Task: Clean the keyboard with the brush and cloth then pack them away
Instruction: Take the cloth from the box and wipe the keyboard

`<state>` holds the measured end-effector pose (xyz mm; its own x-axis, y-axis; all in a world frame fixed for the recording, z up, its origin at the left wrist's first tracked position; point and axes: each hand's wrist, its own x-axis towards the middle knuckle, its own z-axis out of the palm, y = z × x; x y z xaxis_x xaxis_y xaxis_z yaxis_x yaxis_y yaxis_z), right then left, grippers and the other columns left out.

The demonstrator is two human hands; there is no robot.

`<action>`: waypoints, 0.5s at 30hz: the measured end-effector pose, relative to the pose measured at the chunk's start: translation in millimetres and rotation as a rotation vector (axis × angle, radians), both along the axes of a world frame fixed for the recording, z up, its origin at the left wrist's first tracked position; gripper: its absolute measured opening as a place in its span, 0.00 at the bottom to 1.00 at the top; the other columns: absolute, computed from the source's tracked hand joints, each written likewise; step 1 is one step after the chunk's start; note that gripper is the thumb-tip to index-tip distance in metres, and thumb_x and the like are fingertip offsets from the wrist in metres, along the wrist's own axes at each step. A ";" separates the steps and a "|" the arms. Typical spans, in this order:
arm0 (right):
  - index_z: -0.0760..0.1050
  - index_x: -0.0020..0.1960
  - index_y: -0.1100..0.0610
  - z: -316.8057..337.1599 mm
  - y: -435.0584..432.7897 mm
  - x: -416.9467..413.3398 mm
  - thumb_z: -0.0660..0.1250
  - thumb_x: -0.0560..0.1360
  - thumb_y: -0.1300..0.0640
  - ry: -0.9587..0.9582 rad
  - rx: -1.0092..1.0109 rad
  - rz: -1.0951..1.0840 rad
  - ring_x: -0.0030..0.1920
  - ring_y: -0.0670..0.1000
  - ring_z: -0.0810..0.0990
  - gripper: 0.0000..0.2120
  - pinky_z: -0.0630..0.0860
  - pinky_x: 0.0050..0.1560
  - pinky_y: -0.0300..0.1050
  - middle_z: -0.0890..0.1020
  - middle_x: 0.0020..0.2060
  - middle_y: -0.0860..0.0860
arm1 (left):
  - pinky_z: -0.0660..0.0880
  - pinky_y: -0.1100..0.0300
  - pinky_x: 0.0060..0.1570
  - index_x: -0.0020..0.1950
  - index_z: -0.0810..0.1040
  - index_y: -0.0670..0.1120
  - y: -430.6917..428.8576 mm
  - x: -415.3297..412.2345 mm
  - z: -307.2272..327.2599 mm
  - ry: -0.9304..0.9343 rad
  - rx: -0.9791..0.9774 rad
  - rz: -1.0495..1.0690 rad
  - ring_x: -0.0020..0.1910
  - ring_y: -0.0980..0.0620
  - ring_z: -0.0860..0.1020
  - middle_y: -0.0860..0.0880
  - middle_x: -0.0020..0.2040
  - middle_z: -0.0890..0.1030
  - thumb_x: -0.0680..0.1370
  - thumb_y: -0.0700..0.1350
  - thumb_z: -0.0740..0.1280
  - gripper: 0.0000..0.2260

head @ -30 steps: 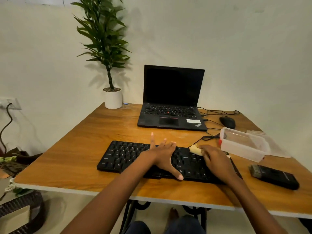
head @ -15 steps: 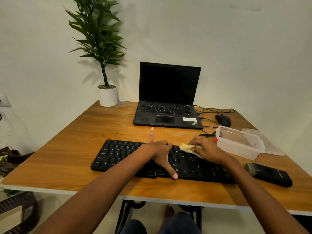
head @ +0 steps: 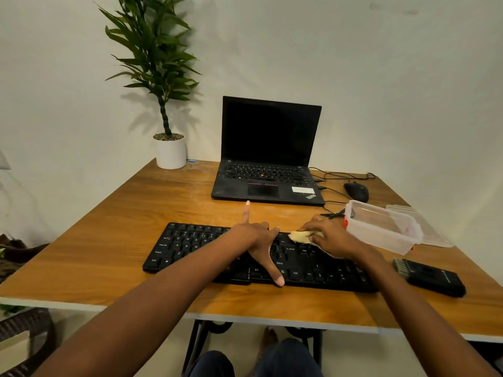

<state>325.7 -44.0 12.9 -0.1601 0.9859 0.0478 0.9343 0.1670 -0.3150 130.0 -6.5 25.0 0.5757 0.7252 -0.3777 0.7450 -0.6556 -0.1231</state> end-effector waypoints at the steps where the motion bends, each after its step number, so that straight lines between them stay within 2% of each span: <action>1: 0.73 0.64 0.57 5.2 -3.0 11.0 0.62 0.76 0.65 -0.028 -0.018 -0.028 0.61 0.50 0.71 0.16 0.66 0.61 0.41 0.73 0.61 0.53 | 0.26 0.32 0.61 0.78 0.41 0.48 0.4 0.4 1.5 0.014 -0.005 0.007 0.76 0.41 0.49 0.42 0.77 0.53 0.64 0.74 0.64 0.55; 6: 0.77 0.59 0.60 8.7 -9.1 24.7 0.63 0.74 0.68 -0.059 0.021 -0.133 0.60 0.52 0.73 0.14 0.66 0.57 0.38 0.76 0.60 0.56 | 0.26 0.31 0.61 0.78 0.42 0.46 -4.6 6.7 3.5 0.033 0.031 -0.009 0.76 0.41 0.51 0.41 0.76 0.55 0.64 0.74 0.64 0.55; 9: 0.76 0.59 0.58 -4.8 6.5 -12.7 0.61 0.76 0.65 -0.012 0.080 -0.093 0.59 0.51 0.72 0.14 0.67 0.58 0.41 0.75 0.59 0.53 | 0.25 0.31 0.60 0.78 0.43 0.46 -9.1 8.3 4.9 0.039 0.056 -0.013 0.75 0.41 0.54 0.41 0.75 0.59 0.64 0.74 0.64 0.55; 11: 0.77 0.57 0.57 -9.5 13.4 -31.1 0.61 0.76 0.64 0.052 0.097 -0.044 0.57 0.51 0.72 0.12 0.66 0.55 0.40 0.75 0.56 0.53 | 0.25 0.32 0.61 0.78 0.44 0.46 -10.8 8.5 6.8 0.040 0.048 -0.002 0.75 0.42 0.56 0.42 0.74 0.60 0.64 0.74 0.65 0.54; 15: 0.76 0.59 0.58 0.4 4.2 -12.1 0.62 0.76 0.64 0.041 0.022 -0.014 0.59 0.51 0.71 0.13 0.64 0.57 0.38 0.75 0.57 0.53 | 0.24 0.32 0.60 0.78 0.44 0.47 -11.1 6.1 7.9 0.044 0.038 0.006 0.75 0.41 0.54 0.42 0.75 0.58 0.64 0.73 0.65 0.54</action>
